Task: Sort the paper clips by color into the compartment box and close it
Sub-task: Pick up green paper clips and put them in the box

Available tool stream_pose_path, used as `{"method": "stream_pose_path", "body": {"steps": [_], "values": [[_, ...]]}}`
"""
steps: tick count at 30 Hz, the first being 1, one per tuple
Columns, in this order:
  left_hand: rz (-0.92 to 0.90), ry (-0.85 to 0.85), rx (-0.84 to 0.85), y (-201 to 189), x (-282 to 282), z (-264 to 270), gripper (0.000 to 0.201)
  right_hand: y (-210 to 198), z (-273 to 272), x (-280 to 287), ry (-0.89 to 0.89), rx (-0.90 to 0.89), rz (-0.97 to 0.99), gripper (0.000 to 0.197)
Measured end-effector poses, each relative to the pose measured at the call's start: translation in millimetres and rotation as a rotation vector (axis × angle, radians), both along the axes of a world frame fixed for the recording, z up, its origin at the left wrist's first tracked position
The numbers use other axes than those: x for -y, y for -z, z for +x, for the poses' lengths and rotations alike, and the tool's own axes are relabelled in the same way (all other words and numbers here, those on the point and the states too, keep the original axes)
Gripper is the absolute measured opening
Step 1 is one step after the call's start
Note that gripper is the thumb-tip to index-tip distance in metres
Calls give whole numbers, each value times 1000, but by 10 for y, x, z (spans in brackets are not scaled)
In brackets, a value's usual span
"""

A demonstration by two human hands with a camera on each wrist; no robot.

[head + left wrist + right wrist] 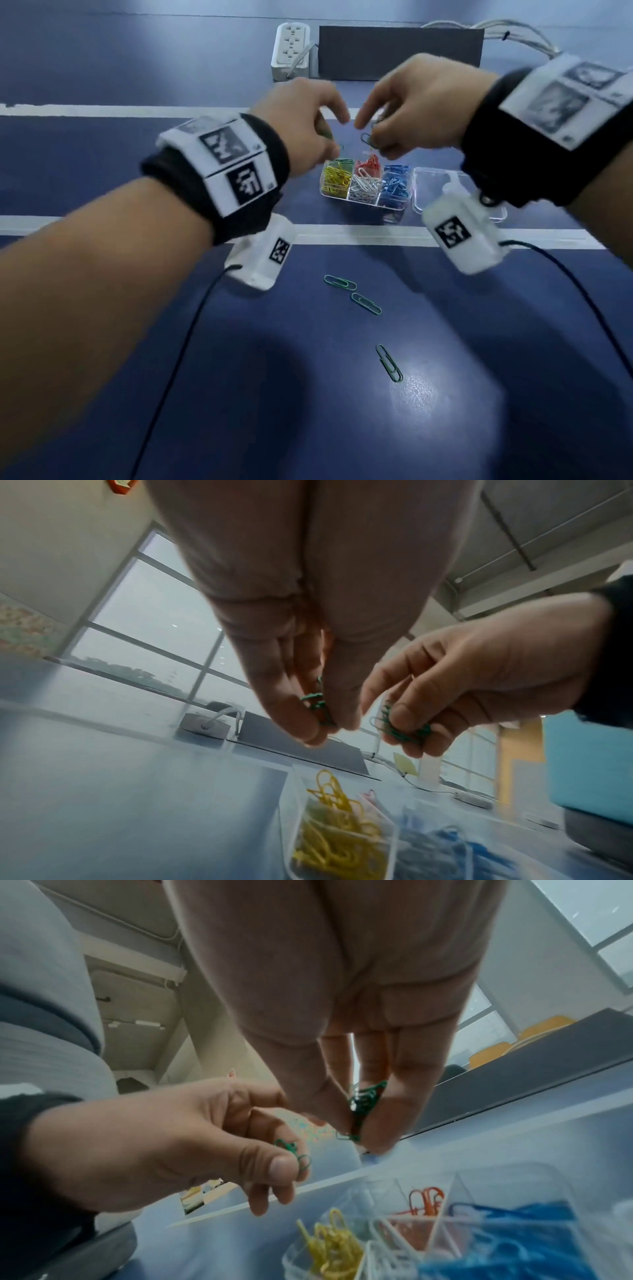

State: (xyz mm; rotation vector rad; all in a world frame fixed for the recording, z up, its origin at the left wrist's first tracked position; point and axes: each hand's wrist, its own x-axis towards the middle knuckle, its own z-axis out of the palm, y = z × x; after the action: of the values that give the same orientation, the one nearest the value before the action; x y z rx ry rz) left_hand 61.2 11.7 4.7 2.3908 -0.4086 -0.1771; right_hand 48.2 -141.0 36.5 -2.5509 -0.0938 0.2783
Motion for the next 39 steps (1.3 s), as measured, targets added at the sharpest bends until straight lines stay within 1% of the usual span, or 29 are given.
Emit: {"method": "stream_pose_path", "body": {"steps": [2,6,8,10,13,16,18,20,23,24,26,28,30,32,34,35,37,39], "values": [[2,-62,21,13,95,121,38,9,154,-67,30,-18,-29,22],[98,-103,3,77,162,200,55,39,310,-215,33,-72,-141,37],[93,-114,1,85,150,192,64,68,336,-259,18,-85,-175,45],[83,-116,7,67,134,192,69,90,360,-291,21,-78,-183,50],[84,-96,15,46,122,201,64,97,359,-339,62,-101,-113,47],[64,-85,-19,49,123,229,62,60,330,-347,83,-94,-84,40],[21,-91,-56,43,112,234,61,36,330,-352,94,-77,-86,38],[-34,-108,-96,28,84,215,61,47,352,-340,64,-72,-101,41],[-54,-126,-113,29,22,161,60,84,356,-316,36,-86,36,41],[-47,-132,-110,31,-6,142,56,89,341,-303,37,-86,60,41],[-1,-131,-95,6,-72,73,37,96,322,-280,43,-76,67,40],[86,-71,-48,-33,-153,-37,19,67,271,-259,14,-48,15,38],[223,65,-6,-58,-220,-198,10,13,126,-224,-44,27,-69,31],[371,234,10,-52,-245,-376,9,-17,-136,-200,-142,111,-188,23],[474,390,6,0,-230,-513,14,21,-453,-200,-281,139,-362,21],[510,464,4,35,-208,-562,18,46,-616,-211,-351,107,-422,24],[569,569,27,107,-153,-622,25,93,-922,-236,-463,-37,-484,28],[597,593,51,143,-114,-658,26,149,-1161,-246,-560,-178,-528,28]]}}
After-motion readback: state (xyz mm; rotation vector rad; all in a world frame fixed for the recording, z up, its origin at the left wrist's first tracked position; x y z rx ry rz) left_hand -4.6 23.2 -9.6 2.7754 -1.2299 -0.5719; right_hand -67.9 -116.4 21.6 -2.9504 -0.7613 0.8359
